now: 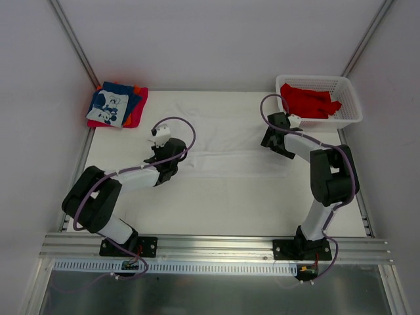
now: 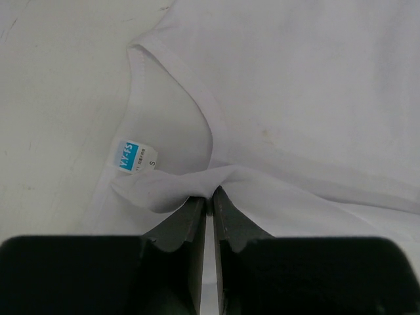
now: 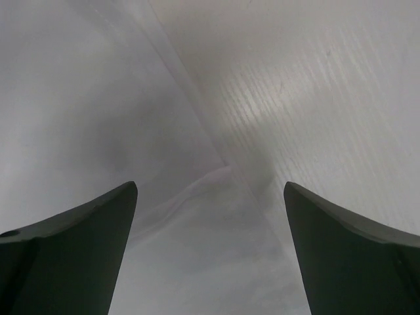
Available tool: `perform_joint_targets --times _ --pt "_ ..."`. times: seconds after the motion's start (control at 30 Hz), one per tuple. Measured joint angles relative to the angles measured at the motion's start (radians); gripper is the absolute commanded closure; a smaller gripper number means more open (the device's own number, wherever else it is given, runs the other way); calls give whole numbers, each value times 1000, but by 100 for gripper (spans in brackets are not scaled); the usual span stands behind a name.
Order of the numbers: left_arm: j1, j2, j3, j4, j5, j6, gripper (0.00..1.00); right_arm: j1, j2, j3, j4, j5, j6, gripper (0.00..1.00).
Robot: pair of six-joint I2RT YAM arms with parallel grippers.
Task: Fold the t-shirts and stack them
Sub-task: Fold the tshirt
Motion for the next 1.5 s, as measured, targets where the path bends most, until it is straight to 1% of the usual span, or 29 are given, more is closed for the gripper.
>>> perform_joint_targets --times 0.03,0.07,0.13,0.17,0.2,0.5,0.57,0.63,0.7,0.87,0.97,1.1,1.2,1.3,1.5 --pt "0 7 2 4 0 3 75 -2 4 3 0 4 -8 0" --pt "1 13 3 8 0 2 61 -3 7 6 0 8 -13 1" --pt "5 31 11 21 0 19 29 -5 12 12 0 12 -15 1" --pt "6 40 15 25 -1 27 7 -5 14 14 0 12 -15 0" --pt "6 48 20 29 -1 29 1 -6 16 17 0 13 -15 1" --pt "6 58 48 56 -15 60 1 -7 20 24 0 24 -16 1" --pt "6 33 48 47 -16 66 1 -7 17 24 -6 37 -16 1" --pt "6 -23 48 19 -16 65 1 -3 6 23 -18 44 -16 1" --pt "5 -79 49 -9 -12 48 1 1 -35 14 -35 53 -18 0" --pt "-23 -276 27 -109 0 -30 1 39 -255 -20 -91 82 -19 0" --pt "-36 -396 -61 -130 34 -93 1 66 -410 -47 -116 103 -19 0" --pt "-35 -482 -199 -166 74 -173 3 92 -595 -124 -163 120 -15 0" --pt "-35 -514 -268 -209 88 -216 4 100 -702 -175 -227 134 -11 0" --pt "-35 -502 -288 -225 96 -245 4 105 -798 -206 -294 146 -3 0" --pt "-35 -430 -288 -125 103 -248 5 118 -956 -216 -396 166 8 1"
